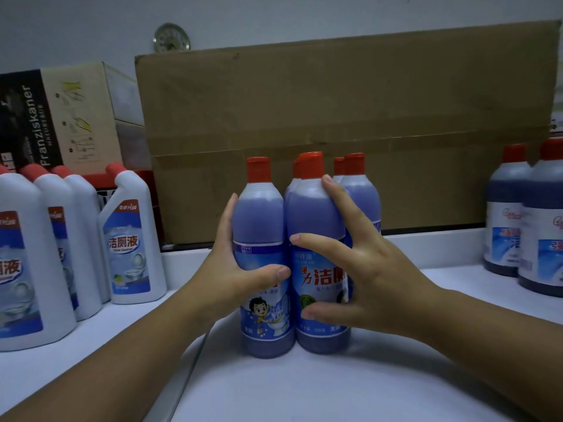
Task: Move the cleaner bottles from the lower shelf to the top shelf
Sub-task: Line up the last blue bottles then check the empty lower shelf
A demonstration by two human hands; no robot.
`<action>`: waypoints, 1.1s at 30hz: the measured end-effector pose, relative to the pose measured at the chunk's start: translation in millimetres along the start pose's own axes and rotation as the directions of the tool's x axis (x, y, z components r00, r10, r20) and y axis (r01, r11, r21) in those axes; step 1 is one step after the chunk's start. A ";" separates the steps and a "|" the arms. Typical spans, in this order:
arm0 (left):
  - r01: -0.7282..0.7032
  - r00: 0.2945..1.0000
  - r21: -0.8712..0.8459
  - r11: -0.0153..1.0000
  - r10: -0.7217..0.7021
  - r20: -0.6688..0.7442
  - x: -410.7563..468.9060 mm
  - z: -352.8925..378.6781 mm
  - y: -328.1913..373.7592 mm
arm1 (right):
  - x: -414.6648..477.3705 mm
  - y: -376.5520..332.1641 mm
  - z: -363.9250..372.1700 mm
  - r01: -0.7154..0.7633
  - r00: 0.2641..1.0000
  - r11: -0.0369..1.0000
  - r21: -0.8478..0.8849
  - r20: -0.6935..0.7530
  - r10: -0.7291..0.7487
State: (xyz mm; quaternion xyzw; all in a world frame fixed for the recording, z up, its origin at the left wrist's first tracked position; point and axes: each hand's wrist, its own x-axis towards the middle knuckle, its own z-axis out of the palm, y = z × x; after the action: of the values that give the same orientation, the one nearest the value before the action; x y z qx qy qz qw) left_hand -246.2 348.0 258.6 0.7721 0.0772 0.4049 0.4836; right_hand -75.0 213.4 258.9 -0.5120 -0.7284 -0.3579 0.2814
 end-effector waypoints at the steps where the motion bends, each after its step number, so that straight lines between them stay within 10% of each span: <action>1: -0.011 1.000 0.017 1.000 0.011 -0.004 -0.4 -0.2 0.8 | 0.0 0.6 0.8 -0.004 1.000 1.000 -0.005 0.003 0.004; 33: -0.272 0.899 0.297 0.915 0.352 -0.262 -7.7 12.5 33.7 | 0.0 13.7 -9.4 0.007 0.992 0.996 -0.088 -0.124 -0.018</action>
State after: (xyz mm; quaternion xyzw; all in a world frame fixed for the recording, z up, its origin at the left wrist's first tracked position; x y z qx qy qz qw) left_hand -251.8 318.0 279.1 0.7566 0.0774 0.5804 0.2911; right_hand -61.6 208.8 267.6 -0.4959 -0.6961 -0.4227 0.3015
